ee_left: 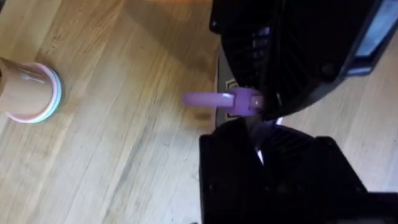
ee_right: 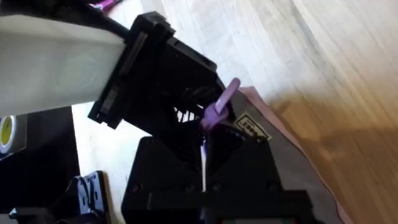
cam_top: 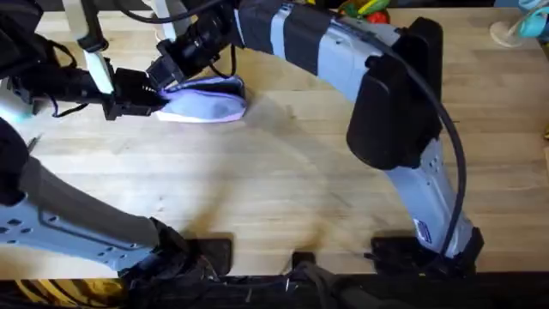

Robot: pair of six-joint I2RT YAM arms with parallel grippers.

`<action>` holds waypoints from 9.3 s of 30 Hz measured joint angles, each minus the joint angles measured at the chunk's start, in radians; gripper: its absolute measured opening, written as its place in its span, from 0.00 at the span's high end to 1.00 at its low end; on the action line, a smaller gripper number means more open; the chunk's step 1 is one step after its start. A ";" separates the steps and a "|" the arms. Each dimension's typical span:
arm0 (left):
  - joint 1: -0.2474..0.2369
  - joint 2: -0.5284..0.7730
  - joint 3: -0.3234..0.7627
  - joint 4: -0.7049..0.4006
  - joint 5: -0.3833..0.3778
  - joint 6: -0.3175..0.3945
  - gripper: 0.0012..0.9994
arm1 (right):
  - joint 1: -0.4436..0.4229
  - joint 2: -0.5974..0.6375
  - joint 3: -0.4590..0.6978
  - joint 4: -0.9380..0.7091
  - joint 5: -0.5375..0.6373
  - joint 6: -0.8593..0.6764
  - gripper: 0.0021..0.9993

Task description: Unzip the bag, pick up the pens from the table one at a time and place them inside, then zip the bag closed.

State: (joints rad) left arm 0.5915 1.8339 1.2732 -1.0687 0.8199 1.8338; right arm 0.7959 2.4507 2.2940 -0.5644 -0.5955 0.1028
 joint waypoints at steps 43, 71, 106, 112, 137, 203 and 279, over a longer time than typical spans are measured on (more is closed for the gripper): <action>-0.012 0.004 -0.002 -0.016 0.022 -0.001 0.96 | -0.264 -0.033 0.010 -0.238 0.347 0.076 0.97; -0.004 0.007 -0.002 -0.020 0.002 -0.001 0.96 | -0.278 -0.232 0.012 -0.244 0.261 0.053 0.00; 0.107 -0.064 0.168 -0.170 -0.015 0.003 0.01 | -0.096 -0.068 0.013 -0.270 0.142 0.069 0.00; 0.107 -0.064 0.168 -0.174 -0.021 0.003 0.01 | -0.076 -0.035 0.013 -0.281 0.139 0.076 0.29; 0.107 -0.063 0.168 -0.174 -0.024 0.003 0.01 | -0.063 -0.035 0.011 -0.284 0.072 0.099 0.67; 0.009 0.116 0.167 -0.240 0.036 0.002 0.01 | -0.093 -0.035 0.146 -0.413 0.072 -0.030 0.97; -0.021 0.116 0.230 -0.286 -0.031 -0.064 0.01 | -0.145 -0.035 0.166 -0.485 0.056 0.180 0.00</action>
State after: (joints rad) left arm 0.5710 1.9503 1.5028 -1.3546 0.7887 1.7697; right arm 0.6509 2.4157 2.4603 -1.0492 -0.5396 0.2824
